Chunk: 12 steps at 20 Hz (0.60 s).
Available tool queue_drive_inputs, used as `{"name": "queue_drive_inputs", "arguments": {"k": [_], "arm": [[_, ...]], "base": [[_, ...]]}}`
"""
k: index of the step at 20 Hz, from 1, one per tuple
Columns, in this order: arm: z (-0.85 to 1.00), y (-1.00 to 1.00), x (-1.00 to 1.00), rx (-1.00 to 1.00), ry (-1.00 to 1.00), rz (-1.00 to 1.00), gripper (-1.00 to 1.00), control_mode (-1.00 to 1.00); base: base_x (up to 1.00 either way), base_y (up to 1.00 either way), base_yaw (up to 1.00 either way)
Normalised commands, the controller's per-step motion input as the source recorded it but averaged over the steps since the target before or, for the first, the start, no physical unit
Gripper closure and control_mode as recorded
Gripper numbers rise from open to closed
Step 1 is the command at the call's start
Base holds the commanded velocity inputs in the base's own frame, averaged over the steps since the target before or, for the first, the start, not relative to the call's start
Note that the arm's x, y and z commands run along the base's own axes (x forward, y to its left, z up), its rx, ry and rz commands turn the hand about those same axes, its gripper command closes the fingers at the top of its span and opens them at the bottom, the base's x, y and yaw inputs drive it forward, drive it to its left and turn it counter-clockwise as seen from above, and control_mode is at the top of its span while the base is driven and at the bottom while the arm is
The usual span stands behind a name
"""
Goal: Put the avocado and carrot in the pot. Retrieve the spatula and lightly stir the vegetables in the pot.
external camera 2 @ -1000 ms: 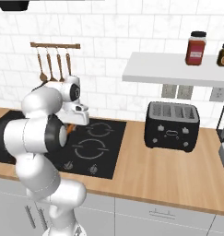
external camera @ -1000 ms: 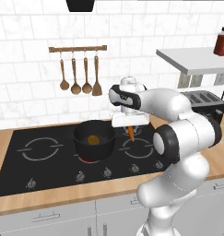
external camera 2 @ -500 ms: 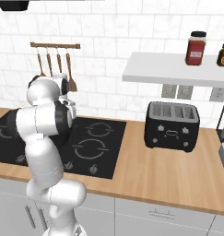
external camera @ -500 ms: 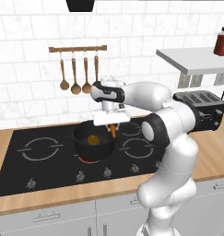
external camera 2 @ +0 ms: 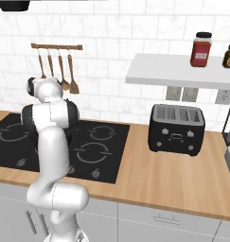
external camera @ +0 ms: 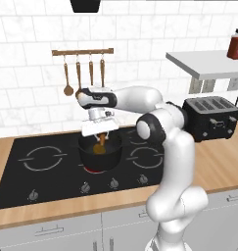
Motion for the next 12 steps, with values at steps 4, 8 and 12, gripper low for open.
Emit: {"name": "queue_drive_inputs", "arguments": {"k": [4,8,12], "arm": [[-0.47,0.11,0.34,-0.08,0.01,-0.02,1.00,-1.00],[-0.33,0.04,0.16,-0.06,0.00,-0.04,1.00,-1.00],[-0.01,0.10,-0.09,0.00,0.00,-0.01,-1.00,-1.00]], "base": [[0.00,0.00,0.00],[0.00,0.00,0.00],[0.00,0.00,0.00]]}}
